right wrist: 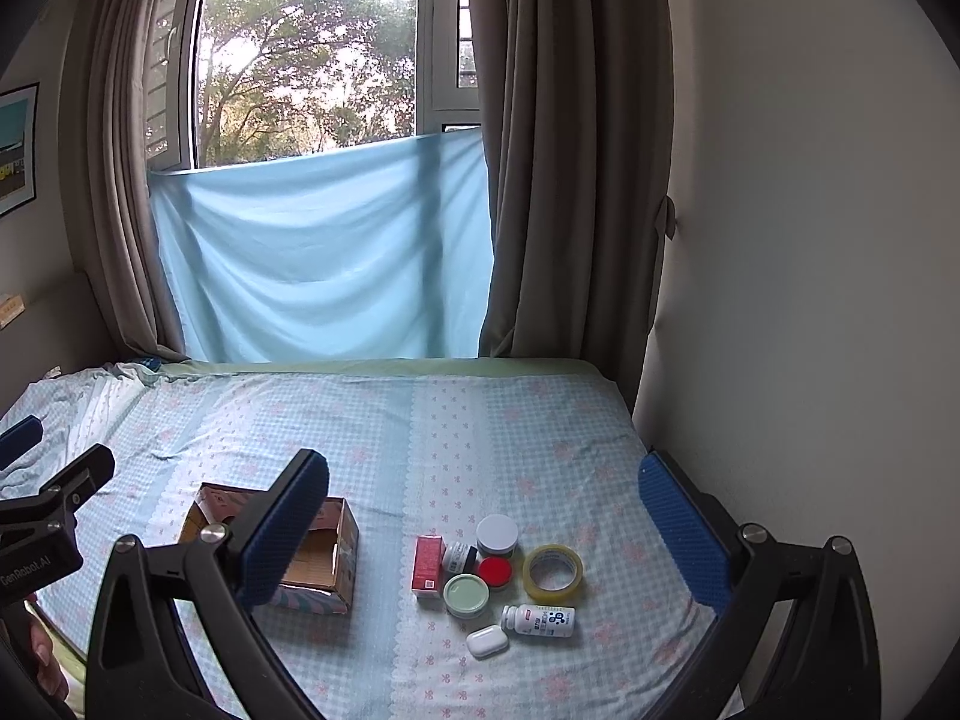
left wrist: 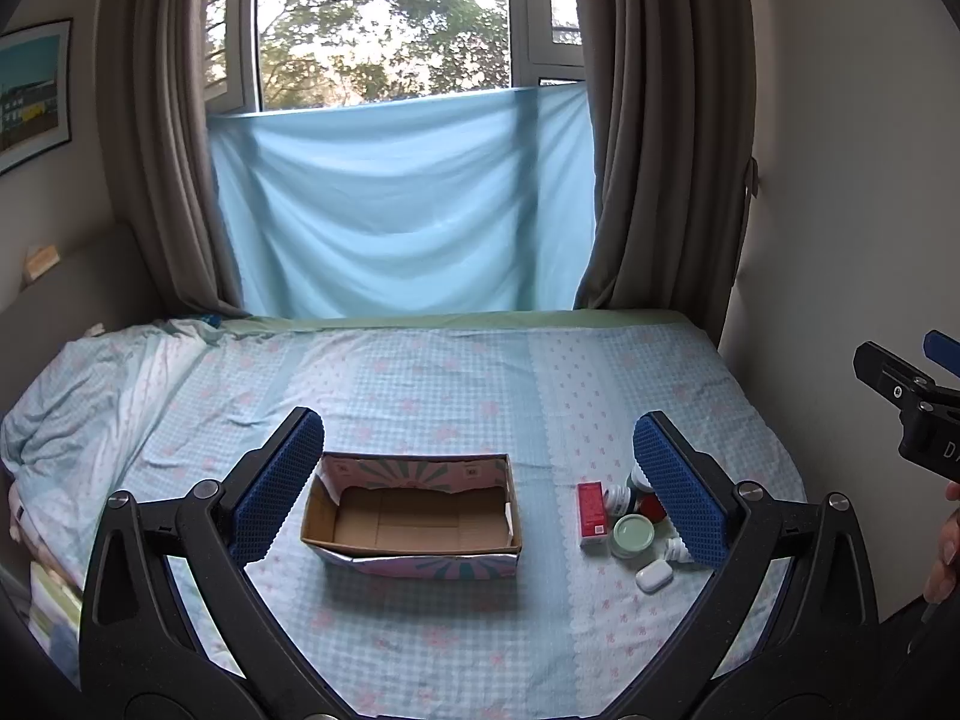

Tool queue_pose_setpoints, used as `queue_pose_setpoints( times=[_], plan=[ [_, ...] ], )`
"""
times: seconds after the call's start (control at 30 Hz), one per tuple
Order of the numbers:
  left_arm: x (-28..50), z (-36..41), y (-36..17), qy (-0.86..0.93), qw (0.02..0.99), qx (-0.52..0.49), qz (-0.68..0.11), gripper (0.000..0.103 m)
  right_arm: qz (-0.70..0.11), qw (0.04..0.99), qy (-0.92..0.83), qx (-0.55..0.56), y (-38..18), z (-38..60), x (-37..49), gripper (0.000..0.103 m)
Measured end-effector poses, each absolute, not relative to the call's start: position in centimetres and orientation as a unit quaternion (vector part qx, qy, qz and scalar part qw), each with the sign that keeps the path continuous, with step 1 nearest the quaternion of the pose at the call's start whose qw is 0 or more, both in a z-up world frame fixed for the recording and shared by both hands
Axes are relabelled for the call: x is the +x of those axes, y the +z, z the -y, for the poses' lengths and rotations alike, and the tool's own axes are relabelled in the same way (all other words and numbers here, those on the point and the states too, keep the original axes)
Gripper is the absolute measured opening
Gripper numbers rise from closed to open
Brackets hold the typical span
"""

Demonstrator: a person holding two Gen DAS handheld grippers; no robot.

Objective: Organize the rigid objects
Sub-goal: 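Move both tools down toward the items beside the cardboard box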

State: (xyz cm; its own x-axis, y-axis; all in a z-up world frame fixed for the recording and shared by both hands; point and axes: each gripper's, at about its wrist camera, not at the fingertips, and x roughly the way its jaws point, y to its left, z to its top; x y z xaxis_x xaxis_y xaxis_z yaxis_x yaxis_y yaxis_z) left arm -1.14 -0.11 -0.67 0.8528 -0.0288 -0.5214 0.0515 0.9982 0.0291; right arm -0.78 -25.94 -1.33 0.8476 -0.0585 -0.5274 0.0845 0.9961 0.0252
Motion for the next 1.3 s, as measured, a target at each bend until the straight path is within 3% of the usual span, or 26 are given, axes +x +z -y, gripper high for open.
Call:
queue_pose_setpoints(
  times=[0.7, 1.03, 1.3],
  plan=[
    [2.0, 1.8, -2.1, -0.038, 0.950, 0.010, -0.310, 0.103, -0.292, 0.955, -0.035, 0.025, -2.4, 27.3, 0.3, 0.103],
    [9.2, 6.9, -11.1, -0.064, 0.909, 0.013, -0.411, 0.103, -0.347, 0.936, -0.054, 0.029, -9.7, 32.1, 4.3, 0.103],
    [16.4, 11.1, -21.7, -0.073, 0.867, 0.013, -0.493, 0.103, -0.394, 0.917, -0.061, 0.027, -20.1, 35.5, 8.9, 0.103]
  ],
)
